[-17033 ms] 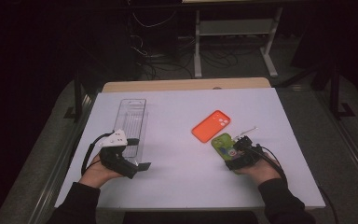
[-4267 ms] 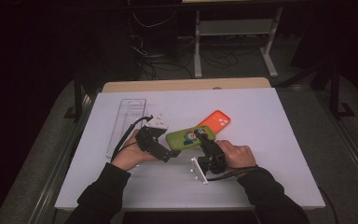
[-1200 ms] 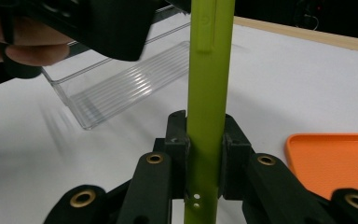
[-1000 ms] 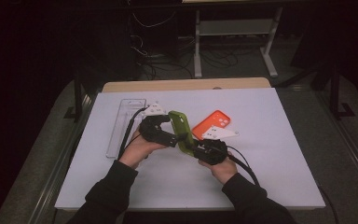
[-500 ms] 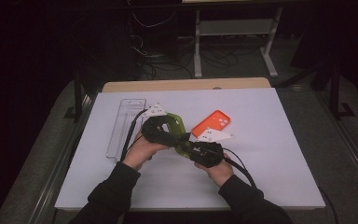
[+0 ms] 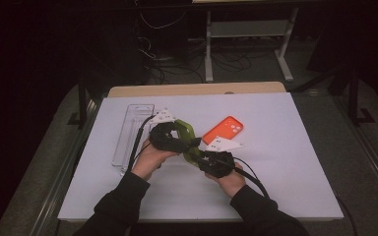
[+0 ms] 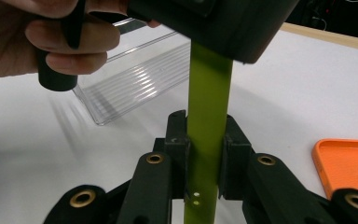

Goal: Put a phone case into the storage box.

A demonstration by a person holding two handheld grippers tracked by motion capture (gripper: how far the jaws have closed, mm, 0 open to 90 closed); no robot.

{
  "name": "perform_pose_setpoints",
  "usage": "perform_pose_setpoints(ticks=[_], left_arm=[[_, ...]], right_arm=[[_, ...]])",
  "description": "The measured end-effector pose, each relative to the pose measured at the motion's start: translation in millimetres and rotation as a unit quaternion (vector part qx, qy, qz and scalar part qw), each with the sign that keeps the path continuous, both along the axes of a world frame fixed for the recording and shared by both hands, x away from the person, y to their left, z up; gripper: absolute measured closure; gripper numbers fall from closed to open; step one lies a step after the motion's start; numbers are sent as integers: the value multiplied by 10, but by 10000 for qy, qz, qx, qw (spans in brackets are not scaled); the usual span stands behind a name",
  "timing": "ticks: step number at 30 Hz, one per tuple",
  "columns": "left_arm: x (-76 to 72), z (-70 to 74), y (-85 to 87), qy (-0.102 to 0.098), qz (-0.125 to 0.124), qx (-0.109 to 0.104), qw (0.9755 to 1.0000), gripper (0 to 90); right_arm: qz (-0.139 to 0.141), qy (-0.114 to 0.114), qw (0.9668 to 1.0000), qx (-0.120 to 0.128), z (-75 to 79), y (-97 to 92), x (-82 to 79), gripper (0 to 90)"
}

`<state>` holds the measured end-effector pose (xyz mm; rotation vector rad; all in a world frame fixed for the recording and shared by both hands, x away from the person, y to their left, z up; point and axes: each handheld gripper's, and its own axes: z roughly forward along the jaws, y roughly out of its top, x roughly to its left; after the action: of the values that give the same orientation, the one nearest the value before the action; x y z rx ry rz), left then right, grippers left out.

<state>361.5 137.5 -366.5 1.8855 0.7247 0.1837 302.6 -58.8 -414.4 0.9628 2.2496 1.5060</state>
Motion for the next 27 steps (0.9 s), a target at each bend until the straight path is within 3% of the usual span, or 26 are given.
perform_pose_setpoints(ticks=[7,12,17,20,24,27], left_arm=[[4,10,6,42,-41,46,10000,117],[9,-2,-10,109,-22,-52,9999,126],[31,12,0,-7,3,59,10000,132],[49,44,12,-82,45,106,9999,133],[91,70,18,-132,91,203,9997,133],[120,94,28,-151,116,231,9996,134]], right_arm=[[5,-44,10000,-66,-7,1,3,750],[40,-2,9999,-129,-14,-1,14,727],[116,102,9994,-320,-12,-25,13,500],[210,207,9988,-380,-8,-68,10,426],[365,300,9965,-695,-28,-188,21,339],[319,420,9964,-657,-27,-293,25,295]])
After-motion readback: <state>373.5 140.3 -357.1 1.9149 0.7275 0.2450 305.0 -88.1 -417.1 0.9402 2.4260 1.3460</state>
